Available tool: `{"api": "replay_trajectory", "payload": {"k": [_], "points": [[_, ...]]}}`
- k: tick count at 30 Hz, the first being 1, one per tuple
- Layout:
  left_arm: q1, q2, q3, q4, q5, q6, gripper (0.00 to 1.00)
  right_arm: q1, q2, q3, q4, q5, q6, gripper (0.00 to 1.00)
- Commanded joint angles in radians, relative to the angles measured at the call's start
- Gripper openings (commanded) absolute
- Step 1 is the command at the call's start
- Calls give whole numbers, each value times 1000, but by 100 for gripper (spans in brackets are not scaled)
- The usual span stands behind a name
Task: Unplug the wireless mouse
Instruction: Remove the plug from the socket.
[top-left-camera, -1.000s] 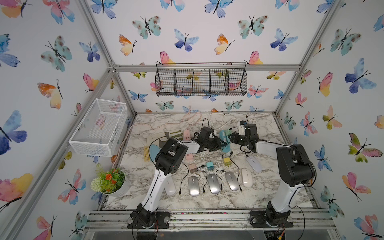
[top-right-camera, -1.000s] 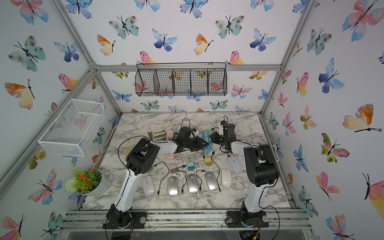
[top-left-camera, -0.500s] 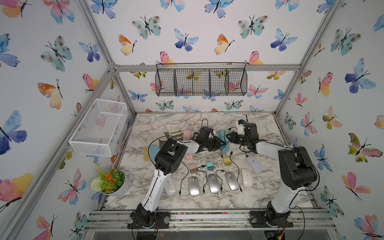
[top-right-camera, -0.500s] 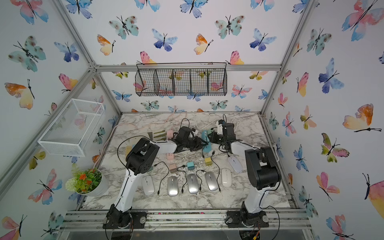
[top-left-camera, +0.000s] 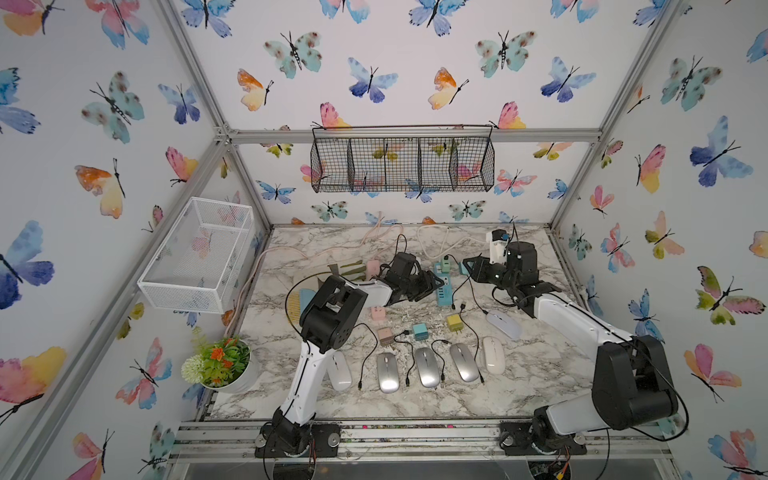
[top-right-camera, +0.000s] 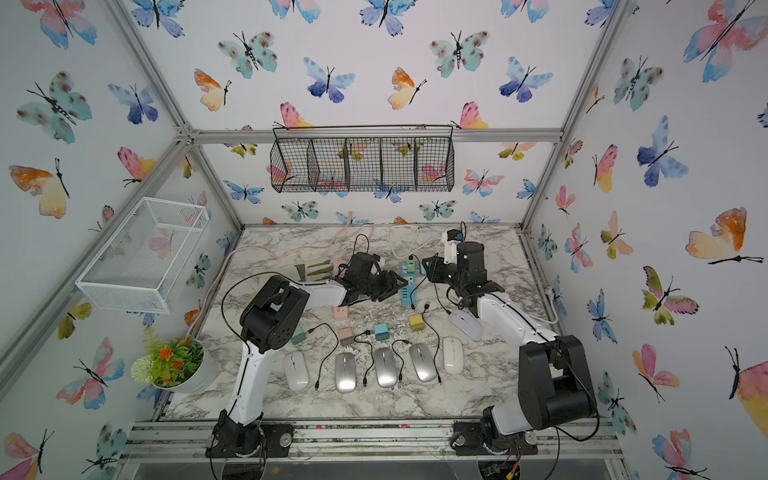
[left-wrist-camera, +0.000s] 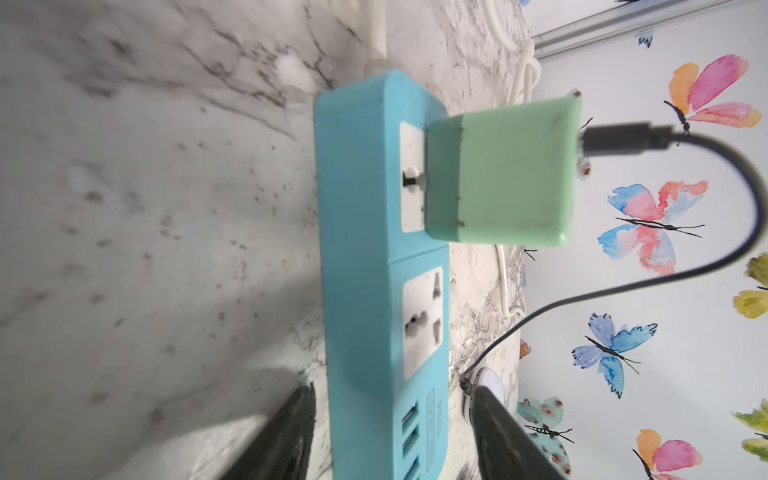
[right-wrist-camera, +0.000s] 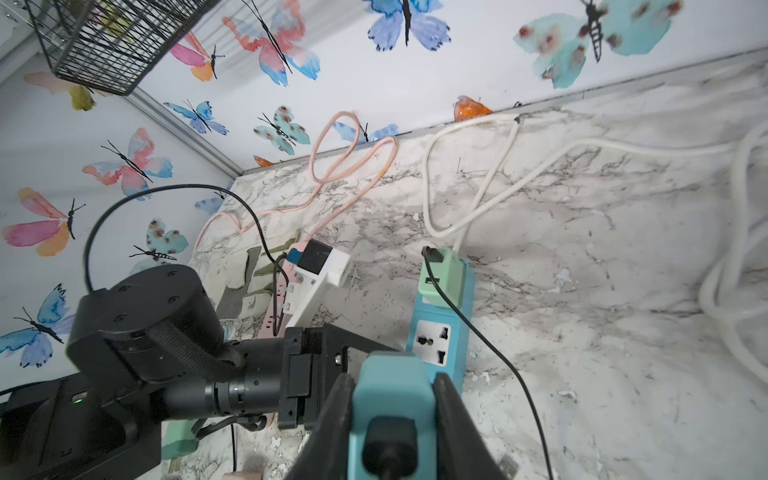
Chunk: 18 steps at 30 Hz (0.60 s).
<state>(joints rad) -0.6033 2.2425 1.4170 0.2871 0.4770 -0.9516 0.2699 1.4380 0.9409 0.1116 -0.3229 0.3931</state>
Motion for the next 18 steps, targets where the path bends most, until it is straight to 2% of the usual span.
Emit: {"api": "replay_trajectory", "payload": {"k": [1,5,9,12,14,18], "points": [[5,-28,-55,-160,-90,59,64,2,-57,-17,-49,27,-53,2],[4,-119,-96,-166,-112,117,66,2,-145,-39,-45,36,-95,2],[-9,-275,-153,-156,-134,240,71,2,-255,-100,19,9,-141,2],[-24,-403,-202,-161,-177,356,90,2,-320,-127,59,-37,-181,2],[-30,-489,-240,-161,-208,414,98,2,-354,-134,71,-54,-204,2],[-34,-663,-295,-154,-243,544,98,2,-405,-141,109,-96,-223,2]]}}
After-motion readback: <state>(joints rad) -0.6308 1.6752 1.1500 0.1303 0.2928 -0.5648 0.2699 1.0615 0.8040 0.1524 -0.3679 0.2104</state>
